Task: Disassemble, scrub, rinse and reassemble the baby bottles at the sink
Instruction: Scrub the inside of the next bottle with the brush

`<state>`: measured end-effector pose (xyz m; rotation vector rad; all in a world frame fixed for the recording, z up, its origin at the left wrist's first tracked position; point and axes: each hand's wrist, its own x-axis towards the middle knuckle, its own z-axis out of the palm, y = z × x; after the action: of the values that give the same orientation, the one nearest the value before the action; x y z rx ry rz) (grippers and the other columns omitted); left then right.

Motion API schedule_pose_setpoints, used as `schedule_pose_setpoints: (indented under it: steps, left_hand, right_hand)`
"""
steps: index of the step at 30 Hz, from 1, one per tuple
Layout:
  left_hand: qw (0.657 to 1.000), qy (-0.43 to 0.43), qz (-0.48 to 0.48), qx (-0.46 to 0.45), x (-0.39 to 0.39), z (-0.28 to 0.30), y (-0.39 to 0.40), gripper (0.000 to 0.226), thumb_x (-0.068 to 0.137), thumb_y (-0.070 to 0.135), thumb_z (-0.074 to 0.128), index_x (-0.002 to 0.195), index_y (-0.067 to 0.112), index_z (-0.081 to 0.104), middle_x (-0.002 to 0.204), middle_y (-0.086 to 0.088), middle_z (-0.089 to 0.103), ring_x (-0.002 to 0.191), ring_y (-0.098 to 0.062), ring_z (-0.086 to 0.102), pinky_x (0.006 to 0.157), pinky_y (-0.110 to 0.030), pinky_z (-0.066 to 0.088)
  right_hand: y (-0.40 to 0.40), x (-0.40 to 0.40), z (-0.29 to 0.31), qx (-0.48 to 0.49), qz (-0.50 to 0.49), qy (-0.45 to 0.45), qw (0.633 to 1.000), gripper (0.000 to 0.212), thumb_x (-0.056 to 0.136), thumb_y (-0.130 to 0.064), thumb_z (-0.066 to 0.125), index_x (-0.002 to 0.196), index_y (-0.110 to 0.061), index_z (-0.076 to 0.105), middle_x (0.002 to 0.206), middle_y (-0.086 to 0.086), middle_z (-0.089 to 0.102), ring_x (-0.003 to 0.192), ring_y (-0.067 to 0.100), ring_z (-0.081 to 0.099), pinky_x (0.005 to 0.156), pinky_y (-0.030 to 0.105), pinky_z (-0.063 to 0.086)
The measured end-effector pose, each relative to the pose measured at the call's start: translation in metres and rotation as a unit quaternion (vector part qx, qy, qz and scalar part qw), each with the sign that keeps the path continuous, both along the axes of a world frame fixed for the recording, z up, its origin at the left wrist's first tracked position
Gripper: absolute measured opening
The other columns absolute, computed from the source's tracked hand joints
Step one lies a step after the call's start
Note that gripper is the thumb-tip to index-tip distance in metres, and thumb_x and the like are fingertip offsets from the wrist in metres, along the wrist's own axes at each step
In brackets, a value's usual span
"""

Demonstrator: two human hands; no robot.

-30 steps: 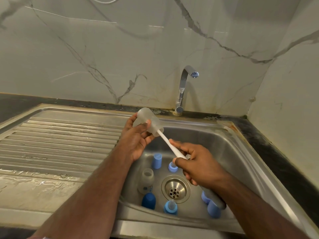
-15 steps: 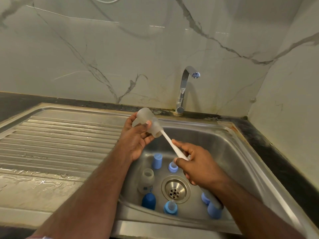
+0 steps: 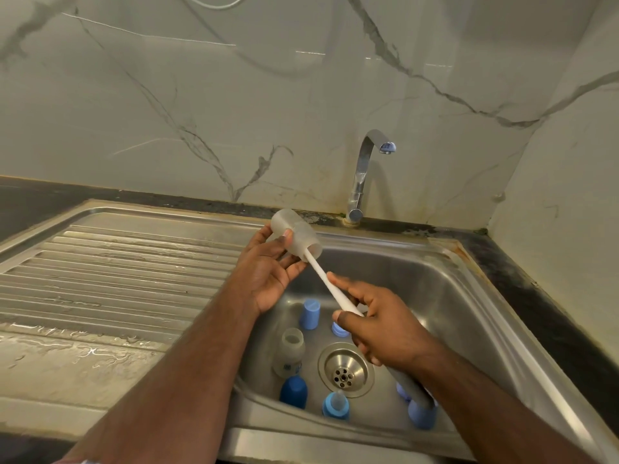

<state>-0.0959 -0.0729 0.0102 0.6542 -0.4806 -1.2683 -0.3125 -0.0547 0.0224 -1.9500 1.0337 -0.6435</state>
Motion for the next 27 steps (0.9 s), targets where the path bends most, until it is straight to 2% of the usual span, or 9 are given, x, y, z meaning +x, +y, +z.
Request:
schedule_pose_setpoints:
  steps: [4,7,9,12,17,19,22,25,27]
  left_hand:
    - [1.0,-0.013,-0.006,0.008,0.0,-0.001,0.001,0.067,0.081,0.007,0.072,0.144,0.014,0.05,0.135,-0.023,0.061,0.111,-0.039,0.07,0.078,-0.046,0.062]
    - [1.0,-0.008,0.006,0.008,-0.001,-0.001,0.0,0.064,0.081,0.006,0.071,0.141,0.016,0.051,0.132,-0.021,0.063,0.108,-0.037,0.071,0.074,-0.045,0.062]
    - [1.0,-0.009,0.004,0.009,-0.001,-0.001,0.0,0.06,0.085,0.007,0.07,0.142,0.016,0.051,0.132,-0.021,0.064,0.108,-0.036,0.071,0.074,-0.044,0.062]
    - [1.0,-0.02,-0.015,0.014,0.001,0.0,0.002,0.055,0.089,0.009,0.068,0.142,0.013,0.052,0.13,-0.021,0.066,0.108,-0.035,0.072,0.073,-0.042,0.062]
    - [1.0,-0.021,-0.01,0.019,0.001,-0.002,0.001,0.063,0.082,0.006,0.071,0.142,0.016,0.051,0.133,-0.023,0.062,0.109,-0.038,0.071,0.077,-0.046,0.062]
    - [1.0,-0.018,-0.002,0.016,0.001,-0.001,0.001,0.065,0.081,0.007,0.071,0.142,0.018,0.051,0.134,-0.022,0.062,0.11,-0.038,0.07,0.077,-0.047,0.062]
    - [1.0,-0.02,-0.007,0.01,0.0,-0.001,0.002,0.064,0.082,0.007,0.07,0.142,0.018,0.051,0.133,-0.021,0.063,0.109,-0.036,0.071,0.076,-0.044,0.062]
    - [0.999,-0.026,-0.008,0.02,0.001,-0.001,0.002,0.058,0.088,0.004,0.067,0.142,0.016,0.051,0.134,-0.022,0.061,0.107,-0.035,0.072,0.075,-0.044,0.062]
    - [1.0,-0.02,-0.003,0.021,0.001,-0.002,0.002,0.054,0.091,0.001,0.064,0.142,0.017,0.051,0.135,-0.022,0.06,0.105,-0.036,0.072,0.074,-0.046,0.062]
  right_hand:
    - [-0.005,-0.011,0.01,-0.049,-0.001,0.079,0.996,0.057,0.093,-0.014,0.065,0.139,-0.044,0.052,0.076,-0.022,0.066,0.052,0.001,0.057,0.048,0.014,0.043]
    - [-0.003,-0.01,0.005,-0.143,-0.028,0.109,0.983,0.059,0.094,-0.018,0.062,0.146,-0.042,0.045,0.12,-0.019,0.062,0.082,-0.004,0.059,0.068,0.007,0.047]
    - [0.0,-0.006,0.002,-0.153,-0.025,0.093,0.983,0.06,0.095,-0.019,0.061,0.148,-0.042,0.043,0.126,-0.017,0.059,0.09,-0.003,0.058,0.074,0.008,0.046]
    - [0.0,-0.004,0.003,-0.14,0.004,0.096,0.985,0.059,0.095,-0.019,0.061,0.146,-0.044,0.045,0.114,-0.016,0.063,0.083,0.004,0.06,0.072,0.02,0.052]
    - [-0.006,-0.013,0.008,-0.15,0.003,0.14,0.979,0.06,0.094,-0.018,0.062,0.146,-0.044,0.046,0.105,-0.019,0.059,0.074,-0.006,0.057,0.058,0.014,0.045]
    - [-0.004,-0.011,0.006,-0.095,-0.01,0.067,0.993,0.059,0.094,-0.015,0.063,0.143,-0.045,0.049,0.091,-0.021,0.058,0.061,-0.003,0.059,0.051,0.014,0.043]
    - [0.003,-0.01,0.004,0.047,0.016,-0.037,0.998,0.06,0.094,-0.009,0.062,0.139,-0.046,0.052,0.067,-0.002,0.06,0.047,0.011,0.052,0.044,0.023,0.043]
    - [0.001,-0.012,0.009,0.041,0.019,0.018,0.999,0.057,0.094,-0.011,0.064,0.137,-0.048,0.053,0.059,-0.007,0.06,0.046,0.011,0.051,0.045,0.024,0.044]
    - [-0.002,-0.012,0.012,-0.044,0.005,0.108,0.993,0.058,0.093,-0.016,0.064,0.139,-0.049,0.051,0.072,-0.02,0.066,0.05,0.004,0.055,0.049,0.016,0.044]
